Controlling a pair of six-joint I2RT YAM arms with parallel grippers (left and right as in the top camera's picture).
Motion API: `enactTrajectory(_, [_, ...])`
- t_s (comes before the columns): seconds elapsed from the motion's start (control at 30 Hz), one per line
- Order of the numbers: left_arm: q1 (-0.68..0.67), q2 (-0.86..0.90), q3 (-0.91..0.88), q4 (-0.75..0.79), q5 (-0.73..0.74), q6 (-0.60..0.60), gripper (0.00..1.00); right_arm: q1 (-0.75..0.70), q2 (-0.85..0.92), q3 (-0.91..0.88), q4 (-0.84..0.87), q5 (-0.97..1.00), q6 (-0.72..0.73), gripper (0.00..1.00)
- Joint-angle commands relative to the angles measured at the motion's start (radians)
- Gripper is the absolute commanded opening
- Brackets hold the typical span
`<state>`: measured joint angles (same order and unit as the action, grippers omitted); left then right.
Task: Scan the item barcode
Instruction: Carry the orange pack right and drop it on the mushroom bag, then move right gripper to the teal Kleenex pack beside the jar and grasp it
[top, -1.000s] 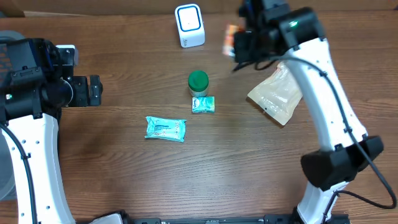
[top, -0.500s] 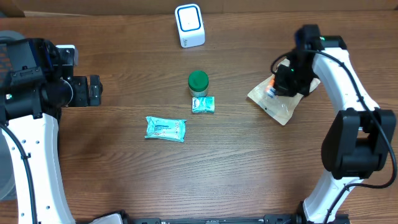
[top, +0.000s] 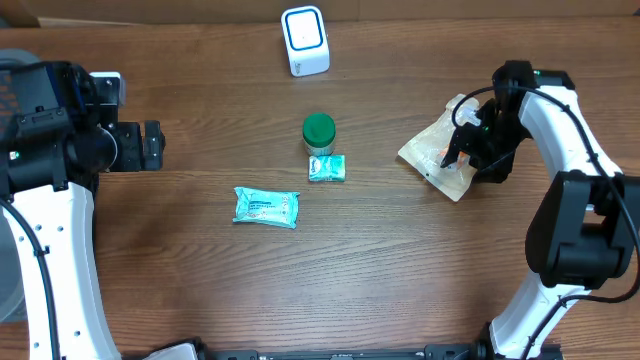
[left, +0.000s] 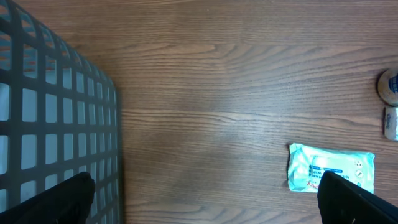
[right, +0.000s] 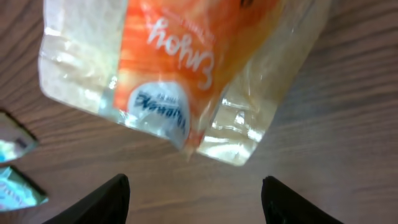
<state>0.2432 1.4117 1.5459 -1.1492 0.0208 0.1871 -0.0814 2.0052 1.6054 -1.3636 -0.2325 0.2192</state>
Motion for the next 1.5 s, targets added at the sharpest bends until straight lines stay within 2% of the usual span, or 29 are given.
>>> enactTrajectory(0.0, [0.005, -0.011, 0.023, 0.001, -0.002, 0.015, 0.99, 0.026, -0.088, 0.092, -0.035, -0.052, -0.048, 0.68])
enactTrajectory(0.03, [0.005, -0.011, 0.023, 0.001, -0.002, 0.015, 1.0, 0.046, -0.122, 0.104, -0.037, -0.107, -0.073, 0.68])
enactTrajectory(0.17, [0.005, -0.011, 0.023, 0.001, -0.002, 0.015, 1.0, 0.116, -0.173, 0.105, -0.01, -0.129, -0.087, 0.68])
enactTrajectory(0.3, [0.005, -0.011, 0.023, 0.001, -0.002, 0.015, 0.99, 0.224, -0.164, 0.085, 0.087, -0.129, -0.191, 0.7])
enactTrajectory(0.43, [0.005, -0.011, 0.023, 0.001, -0.002, 0.015, 1.0, 0.33, -0.16, 0.011, 0.273, -0.127, -0.266, 0.71])
enactTrajectory(0.5, [0.005, -0.011, 0.023, 0.001, -0.002, 0.015, 1.0, 0.377, -0.155, -0.052, 0.417, -0.128, -0.281, 0.75])
enactTrajectory(0.67, [0.005, -0.011, 0.023, 0.001, -0.002, 0.015, 1.0, 0.425, -0.14, -0.198, 0.682, -0.129, -0.299, 0.75])
enactTrajectory(0.8, [0.005, -0.011, 0.023, 0.001, -0.003, 0.015, 1.0, 0.43, -0.134, -0.28, 0.805, -0.181, -0.299, 0.72])
enactTrajectory(0.9, [0.005, -0.011, 0.023, 0.001, -0.002, 0.015, 1.0, 0.432, -0.1, -0.286, 0.837, -0.209, -0.299, 0.69])
enactTrajectory(0.97, [0.005, -0.011, 0.023, 0.001, -0.002, 0.015, 1.0, 0.435, -0.068, -0.286, 0.85, -0.219, -0.298, 0.64])
enactTrajectory(1.07, [0.005, -0.011, 0.023, 0.001, -0.002, 0.015, 1.0, 0.447, -0.008, -0.286, 0.875, -0.225, -0.294, 0.38])
enactTrajectory(1.1, [0.005, -0.011, 0.023, 0.001, -0.002, 0.015, 0.99, 0.453, 0.011, -0.286, 0.887, -0.225, -0.291, 0.33])
enactTrajectory(1.33, [0.005, -0.011, 0.023, 0.001, -0.003, 0.015, 1.0, 0.458, 0.079, -0.286, 0.948, -0.226, -0.245, 0.31])
enactTrajectory(1.47, [0.005, -0.011, 0.023, 0.001, -0.003, 0.015, 0.99, 0.458, 0.08, -0.286, 0.914, -0.226, -0.244, 0.24])
